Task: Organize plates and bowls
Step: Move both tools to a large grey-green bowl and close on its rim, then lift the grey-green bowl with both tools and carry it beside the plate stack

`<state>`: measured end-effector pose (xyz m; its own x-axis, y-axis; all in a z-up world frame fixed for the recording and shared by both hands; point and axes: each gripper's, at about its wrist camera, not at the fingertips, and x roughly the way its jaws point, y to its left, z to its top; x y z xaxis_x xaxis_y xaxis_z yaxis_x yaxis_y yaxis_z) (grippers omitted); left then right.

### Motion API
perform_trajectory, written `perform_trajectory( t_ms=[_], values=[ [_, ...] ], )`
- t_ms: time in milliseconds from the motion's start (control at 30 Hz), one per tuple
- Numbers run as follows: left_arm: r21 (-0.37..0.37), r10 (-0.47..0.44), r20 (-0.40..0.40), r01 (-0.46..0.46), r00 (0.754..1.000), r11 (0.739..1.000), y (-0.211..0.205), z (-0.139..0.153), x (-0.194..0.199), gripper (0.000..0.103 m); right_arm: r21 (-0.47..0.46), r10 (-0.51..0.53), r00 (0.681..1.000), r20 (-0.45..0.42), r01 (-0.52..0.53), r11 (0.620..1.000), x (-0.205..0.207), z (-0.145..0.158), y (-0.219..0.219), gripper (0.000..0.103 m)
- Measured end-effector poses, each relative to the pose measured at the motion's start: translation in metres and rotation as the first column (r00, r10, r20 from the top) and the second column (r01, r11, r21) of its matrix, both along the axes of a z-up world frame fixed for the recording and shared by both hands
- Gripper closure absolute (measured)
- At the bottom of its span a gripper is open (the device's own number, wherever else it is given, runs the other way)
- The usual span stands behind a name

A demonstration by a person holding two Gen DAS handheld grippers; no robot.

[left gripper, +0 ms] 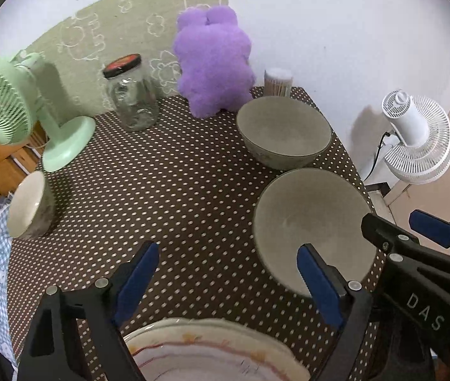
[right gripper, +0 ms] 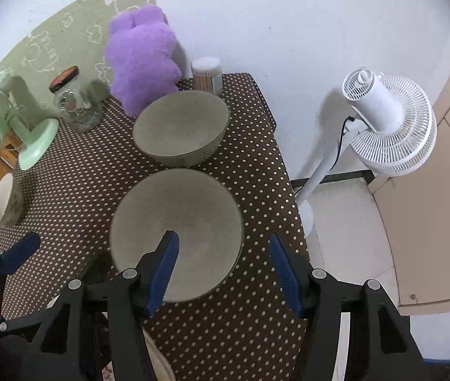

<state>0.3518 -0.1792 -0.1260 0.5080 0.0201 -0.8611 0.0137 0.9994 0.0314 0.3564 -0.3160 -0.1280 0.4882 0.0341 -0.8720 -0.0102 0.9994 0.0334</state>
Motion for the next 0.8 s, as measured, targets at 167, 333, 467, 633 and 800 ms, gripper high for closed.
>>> perform_trajectory(
  t_ms=[167, 333, 467, 633, 800],
  values=[
    [0.003, -0.003, -0.033, 0.003, 0.999, 1.0, -0.012, -0.021, 0.019, 0.02, 0.007, -0.003, 0.999, -0.034, 0.003, 1.0, 0.021, -0.02, -0.009, 0.04],
    [-0.002, -0.002, -0.076, 0.002, 0.997, 1.0, -0.018, -0.041, 0.035, 0.035, 0.023, -0.008, 0.998, -0.061, 0.009, 1.0, 0.037, -0.041, -0.014, 0.04],
    [-0.001, 0.005, -0.107, -0.005, 0.994, 1.0, -0.02, -0.05, 0.043, 0.049, 0.03, -0.003, 0.997, -0.075, 0.005, 1.0, 0.045, -0.052, -0.013, 0.042],
    [-0.013, 0.0, -0.133, -0.002, 0.991, 1.0, -0.024, -0.057, 0.045, 0.066, 0.032, 0.01, 0.996, -0.088, -0.007, 0.999, 0.054, -0.063, -0.008, 0.064],
    [-0.028, -0.007, -0.13, 0.004, 0.991, 1.0, -0.029, -0.06, 0.046, 0.08, 0.035, 0.006, 0.996, -0.087, -0.003, 0.999, 0.056, -0.065, -0.002, 0.076]
  ],
)
